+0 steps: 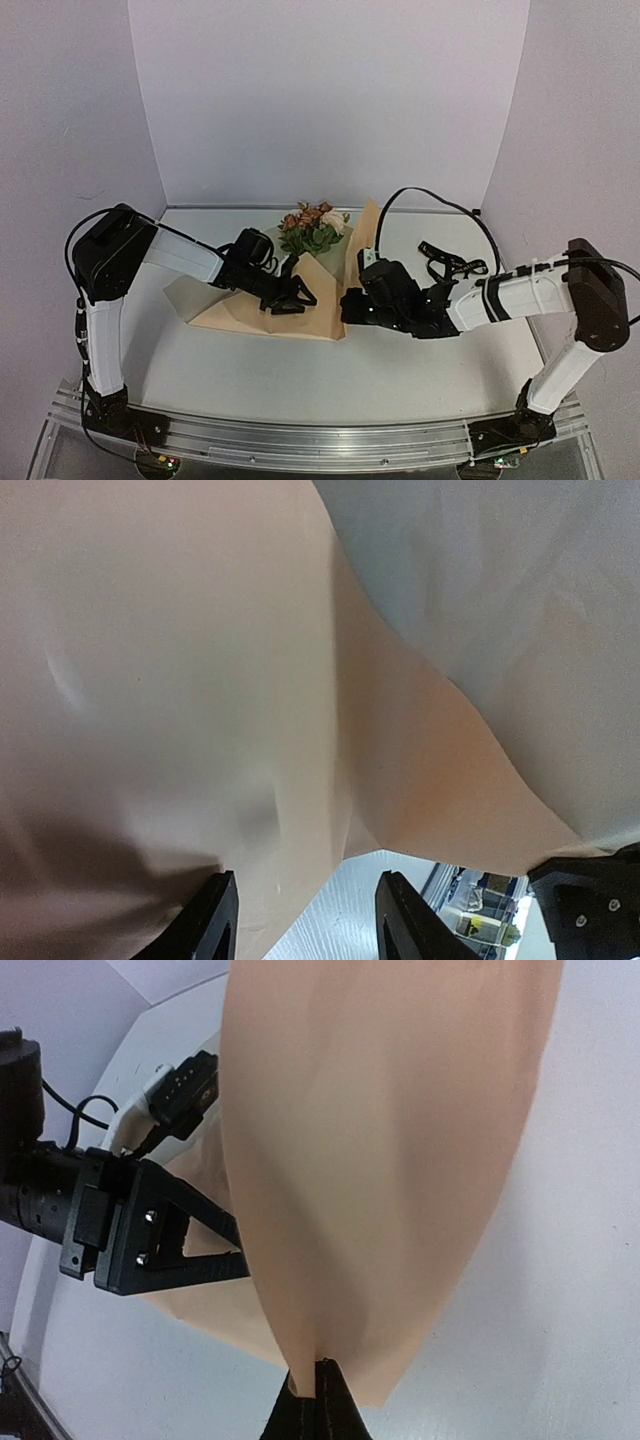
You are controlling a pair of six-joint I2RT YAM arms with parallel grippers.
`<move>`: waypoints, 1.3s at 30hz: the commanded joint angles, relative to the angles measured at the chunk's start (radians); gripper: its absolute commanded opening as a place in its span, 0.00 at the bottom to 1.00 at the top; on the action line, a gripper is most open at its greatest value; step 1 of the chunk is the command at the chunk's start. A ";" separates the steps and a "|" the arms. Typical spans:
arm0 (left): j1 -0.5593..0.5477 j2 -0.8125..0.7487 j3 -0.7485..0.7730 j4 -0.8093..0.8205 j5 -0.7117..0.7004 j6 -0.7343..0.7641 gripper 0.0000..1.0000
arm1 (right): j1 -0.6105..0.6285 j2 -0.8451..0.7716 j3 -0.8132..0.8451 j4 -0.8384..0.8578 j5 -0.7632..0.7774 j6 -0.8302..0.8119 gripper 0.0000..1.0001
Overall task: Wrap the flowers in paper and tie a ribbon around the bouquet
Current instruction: Fold the one-fourth-folded wrapping paper at the center of the board.
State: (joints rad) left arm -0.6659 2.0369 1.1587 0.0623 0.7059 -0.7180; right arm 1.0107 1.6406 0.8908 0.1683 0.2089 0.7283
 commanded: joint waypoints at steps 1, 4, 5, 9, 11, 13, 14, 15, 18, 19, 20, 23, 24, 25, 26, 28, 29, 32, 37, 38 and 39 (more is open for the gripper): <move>0.004 -0.049 0.013 0.056 0.021 -0.026 0.49 | 0.003 0.080 0.106 -0.030 -0.041 -0.043 0.00; 0.018 -0.084 -0.012 0.088 0.035 -0.059 0.49 | -0.001 0.113 0.142 -0.035 -0.048 -0.044 0.00; 0.025 -0.101 -0.026 0.096 0.039 -0.070 0.48 | -0.004 0.123 0.149 -0.038 -0.051 -0.041 0.00; 0.070 -0.205 -0.103 0.097 0.046 -0.097 0.49 | -0.017 0.145 0.163 -0.041 -0.066 -0.025 0.00; 0.100 -0.272 -0.161 0.065 0.053 -0.089 0.49 | -0.021 0.154 0.171 -0.041 -0.072 -0.024 0.00; 0.135 -0.329 -0.227 0.006 0.058 -0.054 0.49 | -0.024 0.160 0.180 -0.044 -0.079 -0.024 0.00; 0.153 -0.352 -0.257 -0.025 0.057 -0.031 0.49 | -0.025 0.164 0.185 -0.045 -0.080 -0.023 0.00; 0.167 -0.371 -0.286 -0.060 0.056 -0.005 0.49 | -0.025 0.167 0.190 -0.047 -0.082 -0.022 0.00; 0.185 -0.378 -0.335 -0.127 0.052 0.046 0.45 | -0.025 0.177 0.203 -0.054 -0.088 -0.016 0.00; 0.186 -0.369 -0.341 -0.132 0.047 0.054 0.43 | -0.026 0.181 0.207 -0.055 -0.091 -0.014 0.00; 0.186 -0.358 -0.345 -0.128 0.044 0.056 0.41 | -0.026 0.185 0.213 -0.056 -0.094 -0.013 0.00; 0.186 -0.319 -0.343 -0.105 0.028 0.056 0.37 | -0.026 0.198 0.233 -0.062 -0.103 -0.008 0.00; 0.186 -0.308 -0.337 -0.099 0.026 0.057 0.36 | -0.026 0.203 0.240 -0.063 -0.107 -0.005 0.00; 0.185 -0.299 -0.330 -0.094 0.024 0.057 0.36 | -0.026 0.207 0.247 -0.065 -0.112 -0.002 0.00; 0.184 -0.288 -0.326 -0.086 0.023 0.057 0.35 | -0.026 0.210 0.253 -0.068 -0.118 0.000 0.00; 0.184 -0.265 -0.317 -0.075 0.023 0.055 0.34 | -0.025 0.219 0.265 -0.073 -0.126 0.007 0.00; 0.182 -0.257 -0.314 -0.071 0.024 0.055 0.34 | -0.024 0.225 0.275 -0.075 -0.132 0.008 0.00; 0.176 -0.230 -0.310 -0.067 0.023 0.056 0.32 | -0.026 0.245 0.305 -0.081 -0.147 0.020 0.00; 0.167 -0.197 -0.319 -0.029 0.025 0.052 0.31 | -0.026 0.297 0.372 -0.082 -0.183 0.053 0.00; 0.166 -0.192 -0.321 -0.024 0.026 0.050 0.31 | -0.026 0.310 0.384 -0.082 -0.190 0.060 0.00; 0.166 -0.189 -0.323 -0.018 0.027 0.048 0.31 | -0.026 0.323 0.396 -0.082 -0.197 0.063 0.00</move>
State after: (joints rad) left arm -0.4917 1.8236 0.8165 -0.0109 0.7364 -0.6796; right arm 0.9863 1.9134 1.2159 0.0864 0.0467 0.7600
